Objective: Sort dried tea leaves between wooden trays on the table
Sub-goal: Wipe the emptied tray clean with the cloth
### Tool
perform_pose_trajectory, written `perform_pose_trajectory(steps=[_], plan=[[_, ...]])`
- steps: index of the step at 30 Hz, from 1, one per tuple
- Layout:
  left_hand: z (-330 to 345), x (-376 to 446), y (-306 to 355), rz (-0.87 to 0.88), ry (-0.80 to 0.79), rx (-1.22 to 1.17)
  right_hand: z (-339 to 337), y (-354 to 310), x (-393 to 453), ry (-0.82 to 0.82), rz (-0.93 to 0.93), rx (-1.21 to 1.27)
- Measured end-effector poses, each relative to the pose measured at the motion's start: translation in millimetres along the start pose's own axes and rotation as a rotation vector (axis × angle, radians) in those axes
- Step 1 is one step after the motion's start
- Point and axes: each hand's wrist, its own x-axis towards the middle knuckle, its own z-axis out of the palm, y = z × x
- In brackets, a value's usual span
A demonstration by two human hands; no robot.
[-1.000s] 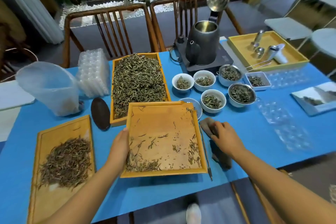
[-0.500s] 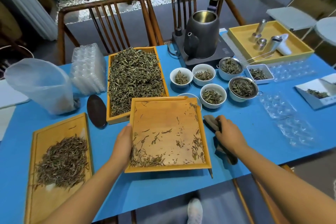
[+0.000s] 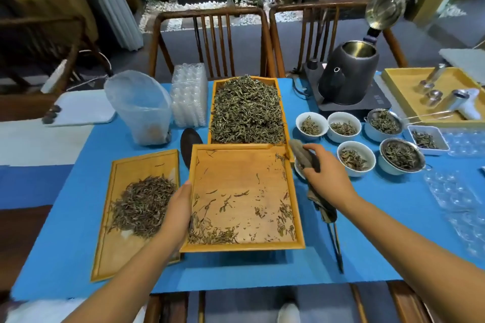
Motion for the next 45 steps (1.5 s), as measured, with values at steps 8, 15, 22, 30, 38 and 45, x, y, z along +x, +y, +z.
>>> perform_pose_trajectory(steps=[8,15,22,30,38,45], plan=[[-115,-17,-16,-0.047,0.218,-0.059,89,-112,1,-0.243,-0.274,-0.029],[-191,-29,-32,-0.121,0.319,-0.112,172,-196,-32,-0.51,-0.669,-0.099],[-216,-23,-43,-0.126,0.372,-0.196,239,-252,-45,-0.601,-0.885,-0.239],[-223,-7,-42,-0.172,0.421,-0.24,277,-272,-41,-0.685,-0.919,-0.347],[-222,2,-42,-0.163,0.443,-0.218,280,-275,-40,-0.806,-1.057,-0.384],[-226,8,-42,-0.167,0.424,-0.218,274,-280,-34,-0.891,-1.216,-0.458]])
